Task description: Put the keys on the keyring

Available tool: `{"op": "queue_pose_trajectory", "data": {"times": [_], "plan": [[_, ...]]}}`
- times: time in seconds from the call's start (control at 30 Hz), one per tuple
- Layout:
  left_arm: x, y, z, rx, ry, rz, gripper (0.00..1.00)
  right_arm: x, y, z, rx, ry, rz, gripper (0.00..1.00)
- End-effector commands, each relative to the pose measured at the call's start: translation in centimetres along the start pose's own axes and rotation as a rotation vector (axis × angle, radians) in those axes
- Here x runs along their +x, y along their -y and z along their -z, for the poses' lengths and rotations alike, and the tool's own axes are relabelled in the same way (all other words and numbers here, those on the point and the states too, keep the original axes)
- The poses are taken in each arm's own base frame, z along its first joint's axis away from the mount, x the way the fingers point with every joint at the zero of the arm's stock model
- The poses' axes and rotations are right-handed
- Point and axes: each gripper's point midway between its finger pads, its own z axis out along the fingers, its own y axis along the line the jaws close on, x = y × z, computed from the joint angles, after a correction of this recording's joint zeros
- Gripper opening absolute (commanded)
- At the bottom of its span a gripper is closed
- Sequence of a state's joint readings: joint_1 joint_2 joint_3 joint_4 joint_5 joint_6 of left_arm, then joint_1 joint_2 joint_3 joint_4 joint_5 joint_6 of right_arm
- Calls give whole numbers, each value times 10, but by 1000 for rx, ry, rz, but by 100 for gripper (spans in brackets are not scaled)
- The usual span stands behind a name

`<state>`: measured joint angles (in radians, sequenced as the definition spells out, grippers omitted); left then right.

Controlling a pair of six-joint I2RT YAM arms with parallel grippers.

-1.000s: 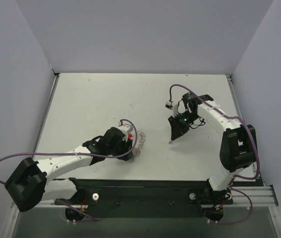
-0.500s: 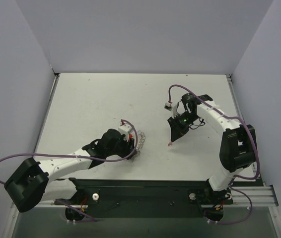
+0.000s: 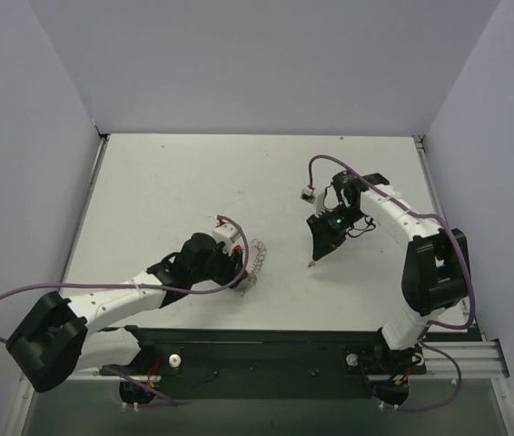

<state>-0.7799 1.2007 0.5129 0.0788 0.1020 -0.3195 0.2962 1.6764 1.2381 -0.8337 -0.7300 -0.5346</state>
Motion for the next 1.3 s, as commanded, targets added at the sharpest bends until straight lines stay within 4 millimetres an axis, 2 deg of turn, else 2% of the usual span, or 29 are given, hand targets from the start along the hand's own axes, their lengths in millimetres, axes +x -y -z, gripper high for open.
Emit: {"op": "queue_pose_trajectory", "data": {"times": [0.0, 0.03, 0.13, 0.27, 0.37, 0.4, 0.43, 0.5, 0.67, 0.7, 0.8, 0.83, 0.87, 1.0, 1.27], "plan": [[-54, -6, 14, -31, 154, 77, 57, -8, -12, 16, -4, 33, 25, 0], [-66, -11, 16, -40, 176, 90, 58, -8, -11, 16, -6, 34, 18, 0], [-82, -15, 14, -38, 182, 92, 65, -11, -8, 16, -10, 38, 5, 0], [-116, -23, -1, -27, 165, 95, 67, -17, -5, 18, -4, 41, -5, 0], [-122, -26, -18, 6, 132, 92, 67, -22, -1, 21, 11, 44, -15, 0], [-134, -26, -20, 16, 147, 85, 67, -23, 0, 21, 13, 47, -21, 0], [-131, -27, -27, 24, 127, 87, 67, -24, 1, 22, 13, 48, -31, 0], [-138, -28, -30, 41, 129, 77, 66, -28, 2, 25, 13, 56, -41, 0], [-131, -32, -30, 50, 116, 46, 66, -31, 2, 29, 15, 65, -75, 0], [-122, -33, -29, 51, 102, 42, 66, -31, 2, 30, 13, 68, -79, 0], [-118, -28, -20, 82, 163, 5, 66, -29, 0, 31, 9, 67, -86, 0], [-102, -27, -15, 91, 164, 3, 65, -29, -1, 32, 7, 67, -87, 0], [-108, -24, -12, 111, 211, -11, 65, -27, -1, 33, 4, 61, -94, 0], [-86, -24, -8, 123, 199, 19, 62, -23, -2, 30, -15, 37, -97, 0], [-45, -30, -2, 87, 96, 108, 61, -33, -4, 30, -67, 35, -98, 0]]}}
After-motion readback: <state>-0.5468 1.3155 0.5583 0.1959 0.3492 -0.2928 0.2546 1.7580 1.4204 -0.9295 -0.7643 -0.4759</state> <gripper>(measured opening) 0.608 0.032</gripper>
